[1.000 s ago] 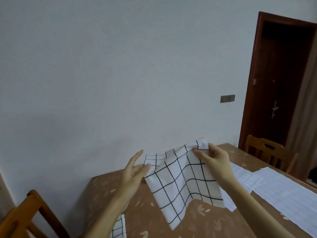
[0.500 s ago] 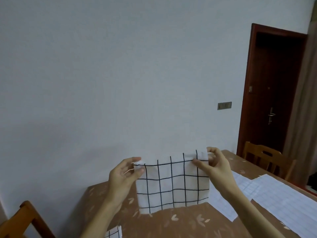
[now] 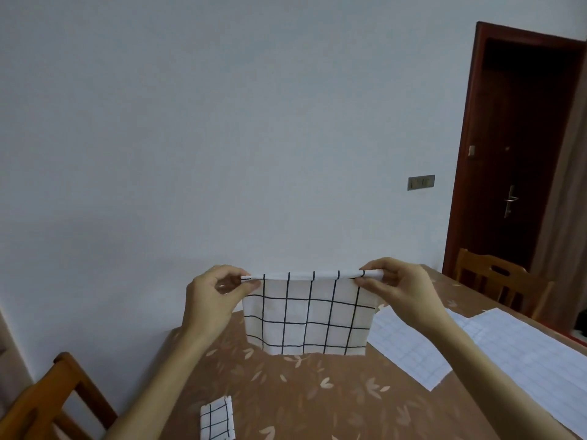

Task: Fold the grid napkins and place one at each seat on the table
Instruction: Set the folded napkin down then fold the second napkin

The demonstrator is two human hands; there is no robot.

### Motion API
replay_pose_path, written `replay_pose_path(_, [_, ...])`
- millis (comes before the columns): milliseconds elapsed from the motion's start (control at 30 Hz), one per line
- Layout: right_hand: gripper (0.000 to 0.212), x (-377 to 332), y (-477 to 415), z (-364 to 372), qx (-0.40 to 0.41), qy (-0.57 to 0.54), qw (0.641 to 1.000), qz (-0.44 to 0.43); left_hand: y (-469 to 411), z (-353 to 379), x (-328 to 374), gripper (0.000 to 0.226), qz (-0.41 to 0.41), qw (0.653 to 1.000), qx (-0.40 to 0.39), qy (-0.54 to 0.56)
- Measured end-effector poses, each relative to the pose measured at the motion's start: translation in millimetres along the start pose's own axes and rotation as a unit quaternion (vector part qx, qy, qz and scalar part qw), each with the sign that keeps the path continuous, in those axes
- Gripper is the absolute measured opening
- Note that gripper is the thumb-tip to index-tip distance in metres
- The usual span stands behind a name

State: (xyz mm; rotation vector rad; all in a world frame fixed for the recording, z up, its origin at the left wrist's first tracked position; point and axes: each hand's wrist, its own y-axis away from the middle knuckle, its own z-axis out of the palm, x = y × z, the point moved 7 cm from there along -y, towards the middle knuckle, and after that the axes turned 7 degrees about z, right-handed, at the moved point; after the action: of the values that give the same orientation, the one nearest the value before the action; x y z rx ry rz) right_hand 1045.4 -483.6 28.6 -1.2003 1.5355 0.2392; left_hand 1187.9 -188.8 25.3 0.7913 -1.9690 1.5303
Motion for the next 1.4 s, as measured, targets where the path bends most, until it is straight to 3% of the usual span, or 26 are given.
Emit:
replay_pose_path(200, [0.009,-13.2,-4.2,8.5,-0.020,0.084,0.994,-0.060,9.6,17.2,2.4,0.027,0.036,0.990,-0.091,-0.105])
replay_pose_path(367, [0.002,-45.3,1.1,31.4,-0.076,0.074,0.987,-0.122,32.6,68.2,15.5,0.033,0.034,0.972,-0.215,-0.085])
replay_pose_path(467, [0.015,-63.3,8.0,44.5,-0.099,0.087,0.977,-0.166,41.4,89.9,15.7,0.017,0.003,0.977,-0.207,-0.054])
replay_pose_path(533, [0.026,-64.8,8.9,42.5,-0.060,0.112,0.975,-0.182,42.6,93.7,11.5,0.027,-0.022,0.983,-0.182,-0.014])
replay_pose_path(600, [0.039,-56.2,7.9,27.7,0.001,0.105,0.981,-0.164,40.9,92.9,9.5,0.022,-0.043,0.986,-0.157,0.035])
replay_pose_path(700, [0.055,-32.5,11.0,1.2,0.064,0.015,0.996,-0.065,38.8,82.8,5.4,0.007,-0.098,0.980,-0.111,0.135])
replay_pose_path(767, [0.066,-14.6,17.6,-2.5,0.054,-0.053,0.997,0.014,38.6,77.5,-0.5,0.010,-0.139,0.969,-0.089,0.183])
replay_pose_path(833, [0.073,0.4,24.4,6.0,-0.004,-0.096,0.993,0.070,39.1,76.3,-4.5,0.013,-0.177,0.958,-0.073,0.216])
replay_pose_path(967, [0.044,13.3,36.2,29.5,-0.112,-0.108,0.982,0.110,42.6,80.1,-7.8,0.021,-0.220,0.941,-0.076,0.246])
replay_pose_path(1100, [0.011,11.6,38.7,44.2,-0.120,-0.142,0.979,0.089,47.1,85.2,-4.1,0.019,-0.217,0.942,-0.096,0.236])
replay_pose_path(1167, [0.026,5.0,36.6,49.1,-0.101,-0.128,0.984,0.077,50.7,88.6,-1.4,0.014,-0.225,0.941,-0.111,0.228])
replay_pose_path(1267, [0.010,7.9,35.6,53.0,-0.108,-0.141,0.982,0.067,56.8,90.7,-1.1,0.013,-0.247,0.934,-0.148,0.212])
replay_pose_path(1400, [0.015,3.2,36.2,50.4,-0.094,-0.155,0.981,0.067,60.7,86.5,0.2,0.016,-0.253,0.928,-0.188,0.197])
